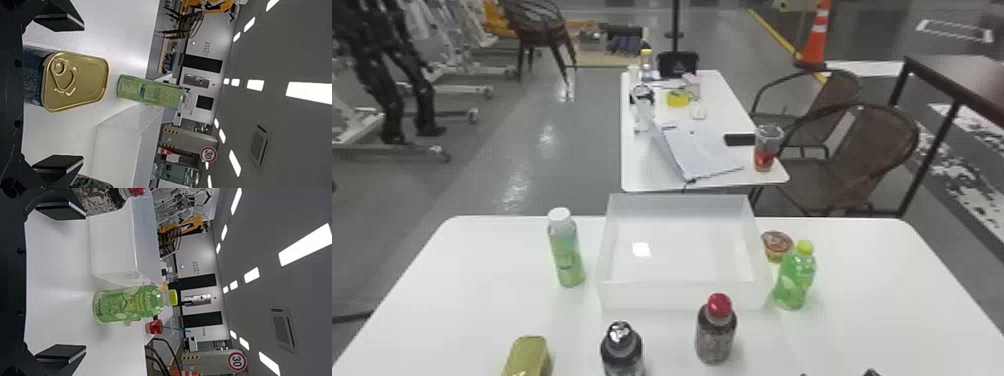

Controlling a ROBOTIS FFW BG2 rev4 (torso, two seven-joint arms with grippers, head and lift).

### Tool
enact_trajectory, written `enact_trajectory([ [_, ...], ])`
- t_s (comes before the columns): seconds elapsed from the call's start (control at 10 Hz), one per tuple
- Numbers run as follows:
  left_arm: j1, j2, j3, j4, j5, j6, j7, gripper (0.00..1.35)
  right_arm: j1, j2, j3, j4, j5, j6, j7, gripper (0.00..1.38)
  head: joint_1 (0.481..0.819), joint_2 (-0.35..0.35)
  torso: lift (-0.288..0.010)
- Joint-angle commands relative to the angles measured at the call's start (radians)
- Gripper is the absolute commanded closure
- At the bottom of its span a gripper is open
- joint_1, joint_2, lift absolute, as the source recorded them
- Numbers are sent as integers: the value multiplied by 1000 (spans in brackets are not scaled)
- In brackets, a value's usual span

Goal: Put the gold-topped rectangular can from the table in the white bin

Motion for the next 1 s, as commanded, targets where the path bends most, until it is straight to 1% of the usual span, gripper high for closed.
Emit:
enact_trajectory([
  [0.0, 2, 5, 0, -2, -1, 7, 0, 117, 0, 1, 0, 0, 0, 0, 0, 104, 549, 0, -100],
  [0.3, 8, 8, 4, -13, -10, 21, -5, 117, 0, 1, 0, 0, -2, 1, 0, 104, 549, 0, -100],
  [0.4, 14, 16, 6, -27, -19, 41, -8, 117, 0, 1, 1, 2, -2, 1, 0, 104, 549, 0, -100],
  [0.6, 25, 33, 11, -45, -18, 109, -21, 117, 0, 1, 0, 2, -2, 1, 0, 104, 549, 0, -100],
  [0.8, 10, 34, 23, -47, -28, 181, -63, 117, 0, 1, 0, 3, -2, 1, 0, 104, 549, 0, -100],
  [0.9, 2, 30, 32, -47, -50, 196, -64, 113, 0, 1, 1, 3, -2, 1, 0, 104, 549, 0, -100],
])
